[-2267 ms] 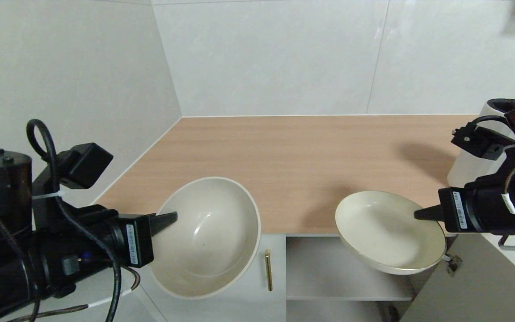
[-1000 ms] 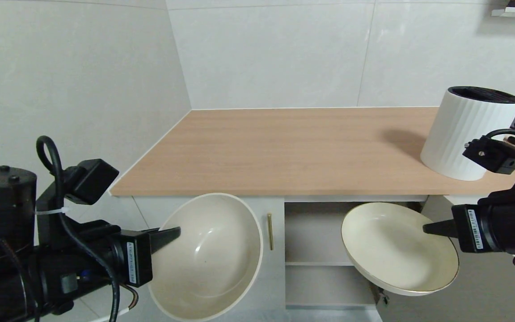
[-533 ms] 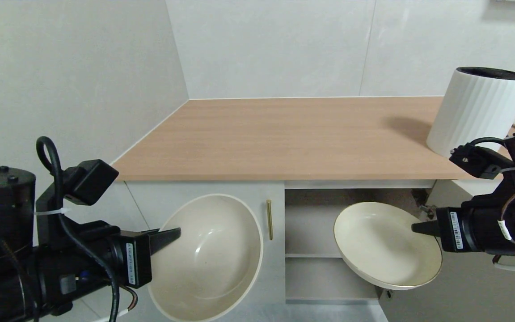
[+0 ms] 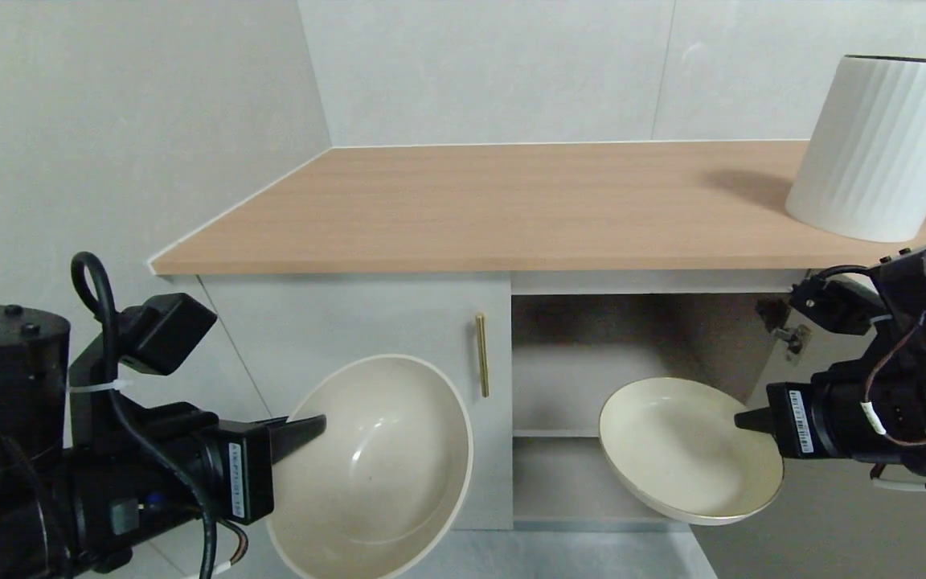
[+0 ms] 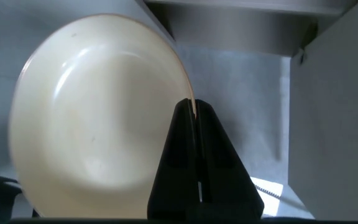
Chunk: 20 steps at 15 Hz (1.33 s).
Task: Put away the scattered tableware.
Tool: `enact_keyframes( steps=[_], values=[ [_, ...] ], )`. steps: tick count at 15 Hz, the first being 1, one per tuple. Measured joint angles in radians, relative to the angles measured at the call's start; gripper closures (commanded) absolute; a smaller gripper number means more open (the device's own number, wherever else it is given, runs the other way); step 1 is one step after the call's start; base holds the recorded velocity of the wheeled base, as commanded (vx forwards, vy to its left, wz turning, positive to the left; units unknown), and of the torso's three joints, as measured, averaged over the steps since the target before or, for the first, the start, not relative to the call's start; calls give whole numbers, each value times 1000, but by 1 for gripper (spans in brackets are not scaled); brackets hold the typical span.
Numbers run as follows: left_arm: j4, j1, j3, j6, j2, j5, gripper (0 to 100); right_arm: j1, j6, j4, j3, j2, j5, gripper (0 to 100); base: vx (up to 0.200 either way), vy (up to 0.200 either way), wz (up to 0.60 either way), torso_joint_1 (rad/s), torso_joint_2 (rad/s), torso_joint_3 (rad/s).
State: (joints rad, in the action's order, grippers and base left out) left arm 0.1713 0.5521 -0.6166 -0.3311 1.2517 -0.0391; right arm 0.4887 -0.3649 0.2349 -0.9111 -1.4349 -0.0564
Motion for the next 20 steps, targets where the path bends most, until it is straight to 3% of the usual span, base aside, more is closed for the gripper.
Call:
enact_keyframes(
  steps=[5, 7, 14, 20],
  values=[
    [0, 0, 4, 1, 0, 1, 100, -6, 0, -3, -1, -19, 0, 100, 0, 0, 0, -78, 352, 263],
    [1, 1, 8, 1, 0, 29, 100, -6, 0, -36, -3, -45, 0, 100, 0, 0, 0, -27, 66, 46],
    [3, -2, 9, 0, 3, 49, 100, -56, -2, -397, -41, -389, -22, 100, 0, 0, 0, 0, 0, 0],
    [3, -2, 9, 1, 21, 51, 100, -90, -87, -529, -233, -722, -152, 100, 0, 0, 0, 0, 0, 0]
  ],
)
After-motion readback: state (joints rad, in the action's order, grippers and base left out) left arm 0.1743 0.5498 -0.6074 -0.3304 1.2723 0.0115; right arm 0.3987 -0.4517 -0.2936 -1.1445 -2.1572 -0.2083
